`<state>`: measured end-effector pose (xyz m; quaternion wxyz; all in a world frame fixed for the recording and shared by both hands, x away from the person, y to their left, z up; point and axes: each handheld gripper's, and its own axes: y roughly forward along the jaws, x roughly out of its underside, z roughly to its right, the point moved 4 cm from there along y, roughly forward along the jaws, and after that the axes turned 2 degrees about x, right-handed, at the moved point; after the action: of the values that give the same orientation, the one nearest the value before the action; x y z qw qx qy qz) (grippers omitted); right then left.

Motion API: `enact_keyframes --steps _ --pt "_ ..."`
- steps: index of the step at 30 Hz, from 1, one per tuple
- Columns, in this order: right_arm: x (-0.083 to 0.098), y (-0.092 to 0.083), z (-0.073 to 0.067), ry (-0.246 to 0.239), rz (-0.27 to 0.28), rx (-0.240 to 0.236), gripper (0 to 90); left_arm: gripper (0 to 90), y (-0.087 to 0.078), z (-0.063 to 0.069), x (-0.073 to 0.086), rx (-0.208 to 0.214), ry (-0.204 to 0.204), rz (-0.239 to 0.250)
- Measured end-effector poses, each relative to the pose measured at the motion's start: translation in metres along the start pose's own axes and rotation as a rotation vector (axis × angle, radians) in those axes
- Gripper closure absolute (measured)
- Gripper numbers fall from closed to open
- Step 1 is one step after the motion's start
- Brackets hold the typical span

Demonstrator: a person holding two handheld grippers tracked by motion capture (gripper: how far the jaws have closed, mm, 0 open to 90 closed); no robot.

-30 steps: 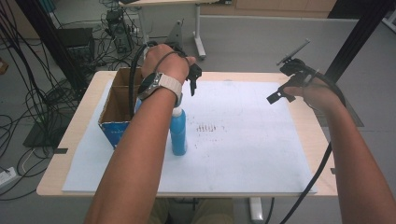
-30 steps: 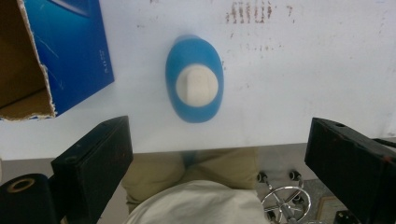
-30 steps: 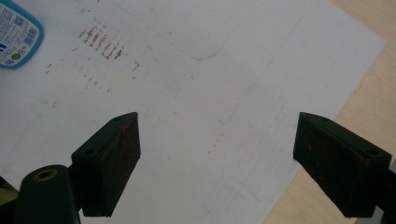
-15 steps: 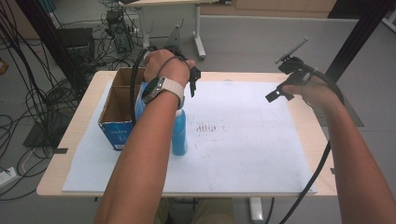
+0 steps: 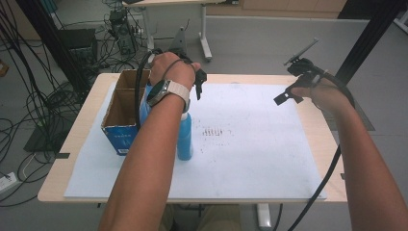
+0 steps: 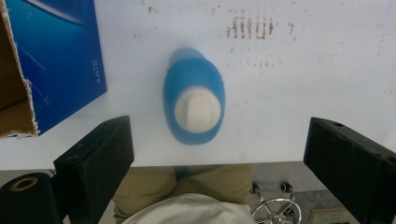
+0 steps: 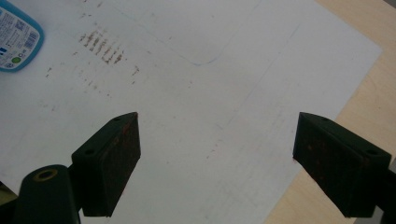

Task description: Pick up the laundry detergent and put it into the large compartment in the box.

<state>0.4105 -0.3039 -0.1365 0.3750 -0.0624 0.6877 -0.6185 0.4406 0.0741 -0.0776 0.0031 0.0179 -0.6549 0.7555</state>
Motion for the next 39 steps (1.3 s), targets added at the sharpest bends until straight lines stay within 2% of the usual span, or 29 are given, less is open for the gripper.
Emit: enact_keyframes --steps 14,39 --pt "0.0020 0.0002 0.0009 0.006 0.002 -0.002 14.8 9.0 0.0032 0.0026 0.0010 0.000 -0.002 0.005" --pt "0.0003 0.0011 0.0013 0.006 -0.002 -0.002 14.8 9.7 0.0032 -0.0023 0.0017 0.012 -0.011 0.015"
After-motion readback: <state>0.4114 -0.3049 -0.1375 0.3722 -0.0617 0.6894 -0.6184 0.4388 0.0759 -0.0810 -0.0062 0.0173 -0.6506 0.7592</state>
